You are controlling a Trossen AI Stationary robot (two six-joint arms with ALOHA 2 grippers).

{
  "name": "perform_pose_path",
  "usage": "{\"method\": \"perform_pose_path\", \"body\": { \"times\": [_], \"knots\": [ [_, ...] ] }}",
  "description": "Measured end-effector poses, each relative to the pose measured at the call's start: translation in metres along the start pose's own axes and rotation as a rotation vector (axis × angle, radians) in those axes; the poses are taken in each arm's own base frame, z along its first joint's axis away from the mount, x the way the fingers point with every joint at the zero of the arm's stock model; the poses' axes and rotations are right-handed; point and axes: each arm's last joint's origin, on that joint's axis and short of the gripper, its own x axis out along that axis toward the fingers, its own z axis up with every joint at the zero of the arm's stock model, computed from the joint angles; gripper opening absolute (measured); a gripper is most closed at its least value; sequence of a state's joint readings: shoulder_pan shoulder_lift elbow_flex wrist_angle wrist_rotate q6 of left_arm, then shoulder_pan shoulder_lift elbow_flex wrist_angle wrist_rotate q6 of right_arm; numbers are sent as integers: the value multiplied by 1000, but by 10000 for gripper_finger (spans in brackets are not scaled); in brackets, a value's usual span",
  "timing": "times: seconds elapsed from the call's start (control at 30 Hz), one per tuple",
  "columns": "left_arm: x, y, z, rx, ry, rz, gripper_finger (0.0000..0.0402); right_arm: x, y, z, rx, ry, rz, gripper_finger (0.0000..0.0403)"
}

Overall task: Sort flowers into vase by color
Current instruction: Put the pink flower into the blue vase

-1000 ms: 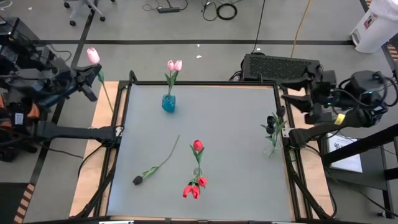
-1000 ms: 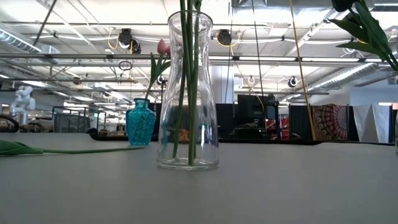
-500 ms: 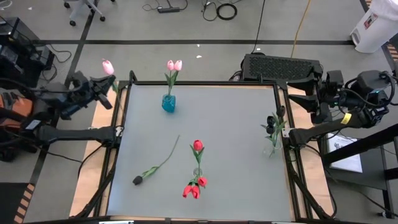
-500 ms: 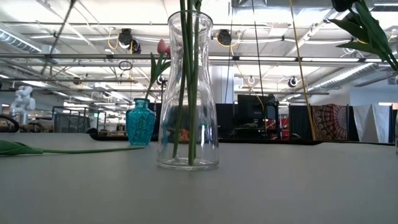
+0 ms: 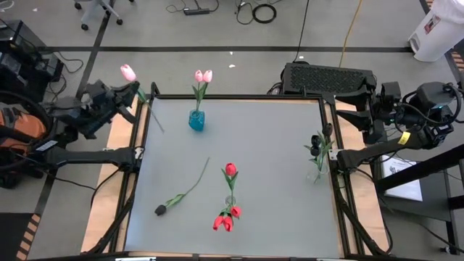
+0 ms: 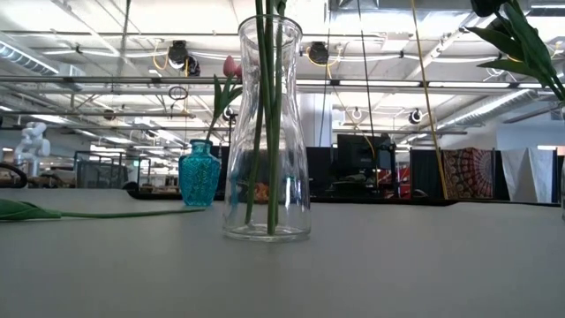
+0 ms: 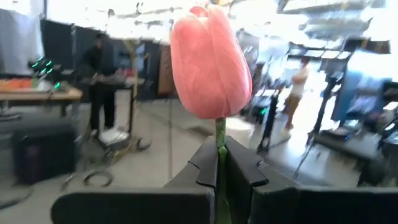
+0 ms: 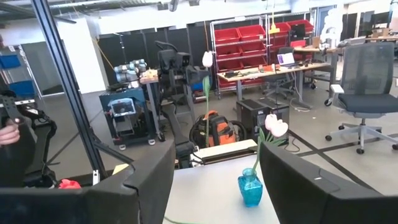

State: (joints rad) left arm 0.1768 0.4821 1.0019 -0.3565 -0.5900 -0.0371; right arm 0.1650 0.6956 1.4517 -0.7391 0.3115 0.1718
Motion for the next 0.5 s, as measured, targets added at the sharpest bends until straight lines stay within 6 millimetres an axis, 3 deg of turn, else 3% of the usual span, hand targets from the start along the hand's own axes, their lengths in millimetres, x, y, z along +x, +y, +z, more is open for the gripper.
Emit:
{"method": "perform_pose_path", "body": {
  "times": [0.23,0.5],
  "knots": [
    [8,-9,10,-4,-90,-87,13,0,0,0,7,0,0,226],
    [32,-26,1,29,-38,-136,13,0,0,0,7,0,0,226]
  ]
}}
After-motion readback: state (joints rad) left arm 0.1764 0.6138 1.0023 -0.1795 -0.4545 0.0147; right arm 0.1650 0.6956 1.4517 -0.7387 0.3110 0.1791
